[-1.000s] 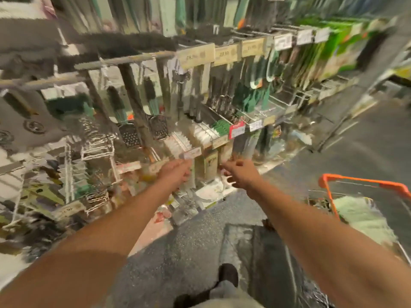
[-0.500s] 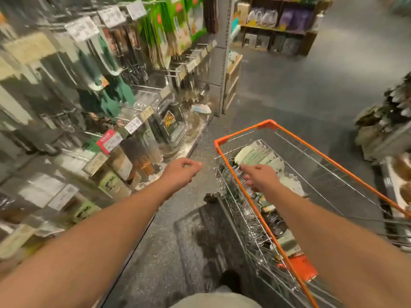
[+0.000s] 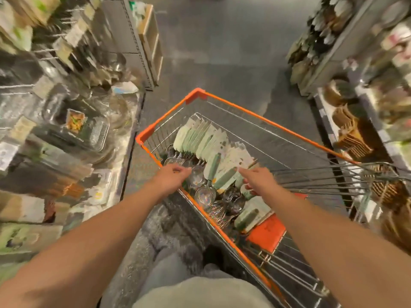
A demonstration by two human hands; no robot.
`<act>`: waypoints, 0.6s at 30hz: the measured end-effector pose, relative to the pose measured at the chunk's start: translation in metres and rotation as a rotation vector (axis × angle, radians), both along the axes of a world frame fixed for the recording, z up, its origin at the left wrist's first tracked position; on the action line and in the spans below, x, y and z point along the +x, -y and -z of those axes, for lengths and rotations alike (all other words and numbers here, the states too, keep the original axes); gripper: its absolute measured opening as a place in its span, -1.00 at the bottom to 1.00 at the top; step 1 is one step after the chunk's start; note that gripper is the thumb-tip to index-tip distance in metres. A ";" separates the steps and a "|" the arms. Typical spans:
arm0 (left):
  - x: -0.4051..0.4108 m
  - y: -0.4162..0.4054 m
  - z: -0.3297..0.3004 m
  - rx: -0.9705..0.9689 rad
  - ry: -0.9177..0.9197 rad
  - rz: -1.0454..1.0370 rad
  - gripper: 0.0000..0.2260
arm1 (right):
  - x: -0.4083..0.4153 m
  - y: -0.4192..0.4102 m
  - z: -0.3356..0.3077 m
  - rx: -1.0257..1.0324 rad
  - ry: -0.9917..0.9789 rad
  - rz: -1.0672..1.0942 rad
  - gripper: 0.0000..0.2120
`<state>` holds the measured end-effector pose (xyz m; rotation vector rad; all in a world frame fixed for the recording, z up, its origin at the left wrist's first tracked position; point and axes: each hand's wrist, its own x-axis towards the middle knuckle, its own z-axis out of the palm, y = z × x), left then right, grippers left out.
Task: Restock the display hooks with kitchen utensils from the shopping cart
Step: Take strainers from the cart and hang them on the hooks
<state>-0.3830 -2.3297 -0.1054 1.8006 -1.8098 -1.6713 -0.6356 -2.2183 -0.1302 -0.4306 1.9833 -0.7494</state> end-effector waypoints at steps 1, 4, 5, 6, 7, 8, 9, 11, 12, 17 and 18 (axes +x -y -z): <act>-0.009 0.007 0.008 0.003 0.005 0.026 -0.82 | -0.005 -0.001 0.006 0.008 0.003 0.026 -0.63; -0.027 0.029 0.033 -0.001 0.057 0.136 -0.79 | -0.012 -0.004 0.023 0.076 -0.003 0.074 -0.64; -0.032 0.037 0.037 0.006 0.088 0.203 -0.77 | -0.014 -0.005 0.029 0.104 -0.014 0.081 -0.61; -0.036 0.045 0.041 0.011 0.123 0.273 -0.75 | -0.014 -0.005 0.033 0.130 -0.022 0.099 -0.62; -0.039 0.053 0.043 0.011 0.146 0.321 -0.74 | -0.014 -0.004 0.036 0.145 -0.023 0.125 -0.63; -0.040 0.060 0.047 0.017 0.159 0.350 -0.73 | -0.012 -0.004 0.035 0.158 -0.019 0.152 -0.64; -0.040 0.069 0.051 0.032 0.165 0.370 -0.72 | -0.010 -0.001 0.034 0.166 -0.009 0.185 -0.66; -0.041 0.087 0.055 0.057 0.191 0.425 -0.68 | -0.004 0.008 0.033 0.181 0.002 0.232 -0.67; -0.041 0.097 0.058 0.064 0.207 0.456 -0.67 | 0.000 0.014 0.032 0.184 0.009 0.248 -0.67; -0.043 0.149 0.071 0.059 0.264 0.535 -0.79 | 0.025 0.047 0.041 0.178 0.061 0.258 -0.50; -0.042 0.157 0.076 0.064 0.277 0.527 -0.78 | 0.031 0.054 0.039 0.195 0.066 0.228 -0.49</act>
